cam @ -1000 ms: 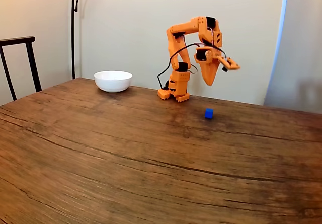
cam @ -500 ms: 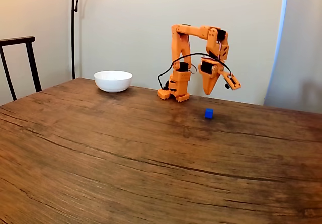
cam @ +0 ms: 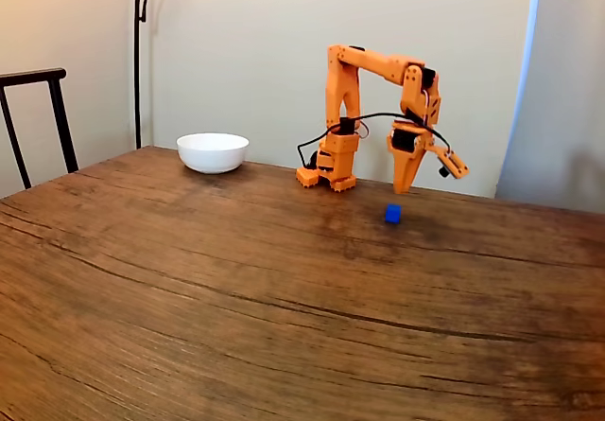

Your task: Grasp the cube and drop it in the bowl

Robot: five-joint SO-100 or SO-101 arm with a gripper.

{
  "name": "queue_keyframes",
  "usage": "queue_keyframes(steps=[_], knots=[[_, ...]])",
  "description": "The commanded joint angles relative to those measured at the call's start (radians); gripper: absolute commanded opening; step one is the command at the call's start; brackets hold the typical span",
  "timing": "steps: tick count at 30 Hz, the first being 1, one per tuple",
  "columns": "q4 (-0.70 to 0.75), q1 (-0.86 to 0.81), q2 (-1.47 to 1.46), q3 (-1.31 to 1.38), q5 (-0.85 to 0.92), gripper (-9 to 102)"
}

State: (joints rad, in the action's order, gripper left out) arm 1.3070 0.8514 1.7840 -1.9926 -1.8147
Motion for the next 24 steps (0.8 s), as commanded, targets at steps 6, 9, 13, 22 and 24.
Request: queue_keyframes(steps=[6, 9, 13, 22, 24], knots=[[-0.021, 0.040, -0.086, 0.040, -0.003, 28], [-0.021, 0.041, -0.127, 0.041, -0.003, 34], [-0.021, 0.041, -0.161, 0.041, -0.005, 38], [-0.017, 0.063, -0.207, 0.025, -0.005, 38], [-0.009, 0.063, -0.222, 0.025, -0.005, 38]])
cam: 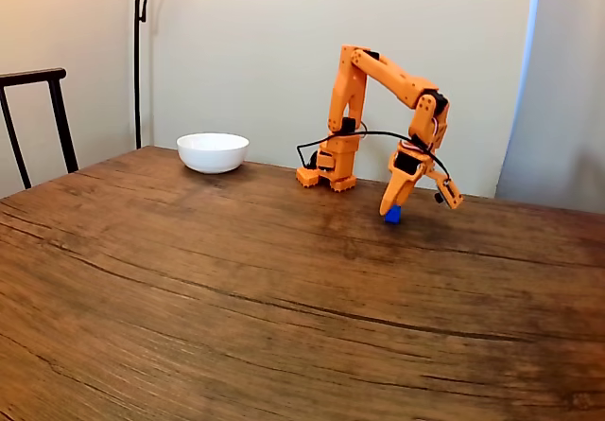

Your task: Grasp the cube and drop it in the bowl

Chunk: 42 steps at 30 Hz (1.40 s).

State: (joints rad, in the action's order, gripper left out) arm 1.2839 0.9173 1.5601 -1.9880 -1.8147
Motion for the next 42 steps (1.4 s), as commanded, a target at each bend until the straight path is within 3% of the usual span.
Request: queue_keyframes(steps=[1, 30, 36, 42], knots=[[0.014, -0.003, -0.003, 0.021, -0.006, 38], [-0.048, -0.017, -0.106, 0.021, -0.026, 37], [-0.048, -0.018, -0.107, 0.018, -0.026, 26], [-0.048, -0.018, -0.114, 0.018, -0.028, 24]])
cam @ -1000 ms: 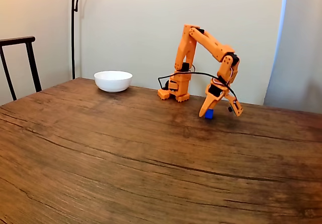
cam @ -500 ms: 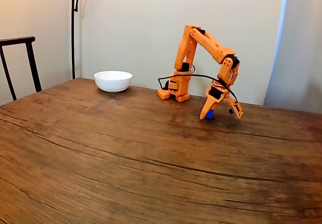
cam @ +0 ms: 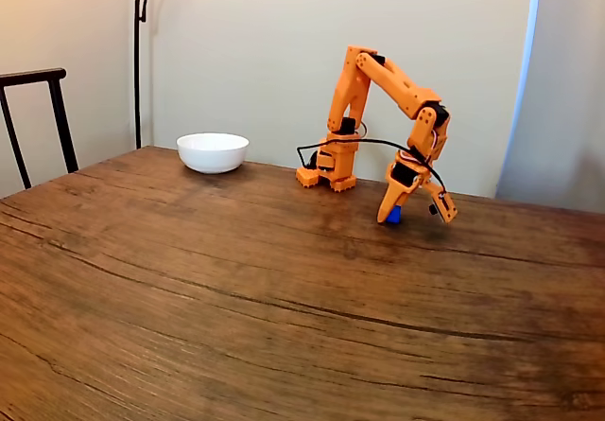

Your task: Grasp the cube and drop it in the bowl

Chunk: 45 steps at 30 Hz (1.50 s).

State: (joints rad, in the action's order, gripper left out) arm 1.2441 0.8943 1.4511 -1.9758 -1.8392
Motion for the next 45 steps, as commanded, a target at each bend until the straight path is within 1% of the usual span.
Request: queue_keyframes(steps=[1, 5, 9, 13, 18, 26, 31, 36, 38, 42, 45], knots=[[-0.008, 0.005, -0.014, 0.006, -0.003, 24], [-0.012, 0.006, -0.071, 0.029, -0.008, 24], [-0.052, 0.006, -0.120, 0.077, -0.021, 24], [-0.043, 0.006, -0.156, 0.114, -0.023, 24], [-0.041, 0.006, -0.167, 0.110, -0.023, 12], [-0.040, 0.006, -0.167, 0.103, -0.044, 11], [-0.035, 0.006, -0.158, 0.103, -0.051, 12], [0.086, 0.006, -0.152, 0.190, -0.051, 27], [0.135, 0.006, -0.152, 0.233, -0.052, 30], [0.189, 0.006, -0.150, 0.299, -0.048, 31], [0.198, 0.006, -0.150, 0.324, -0.038, 31]])
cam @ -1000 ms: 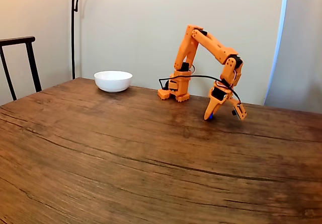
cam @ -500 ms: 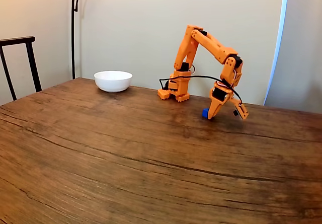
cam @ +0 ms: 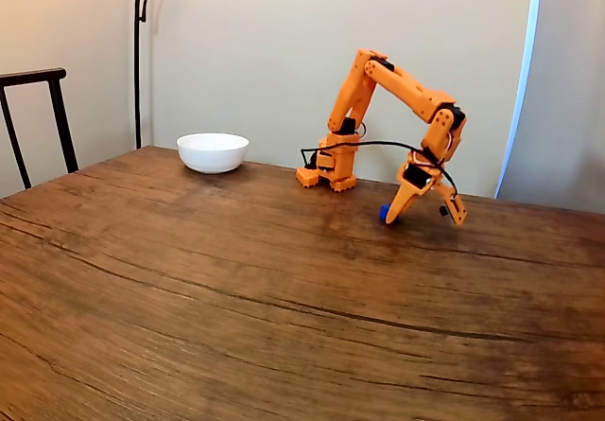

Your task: Grasp the cube and drop it in the bowl

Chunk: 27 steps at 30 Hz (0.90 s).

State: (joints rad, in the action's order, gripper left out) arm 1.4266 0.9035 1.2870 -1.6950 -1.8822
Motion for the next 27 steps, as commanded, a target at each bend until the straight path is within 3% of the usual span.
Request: queue_keyframes(steps=[1, 17, 23, 27], knots=[[0.015, -0.006, 0.014, 0.044, 0.006, 31], [0.083, -0.060, 0.373, -0.163, 0.181, 31], [-0.101, -0.046, 0.489, -0.342, 0.255, 31], [-0.149, -0.048, 0.518, -0.407, 0.278, 31]])
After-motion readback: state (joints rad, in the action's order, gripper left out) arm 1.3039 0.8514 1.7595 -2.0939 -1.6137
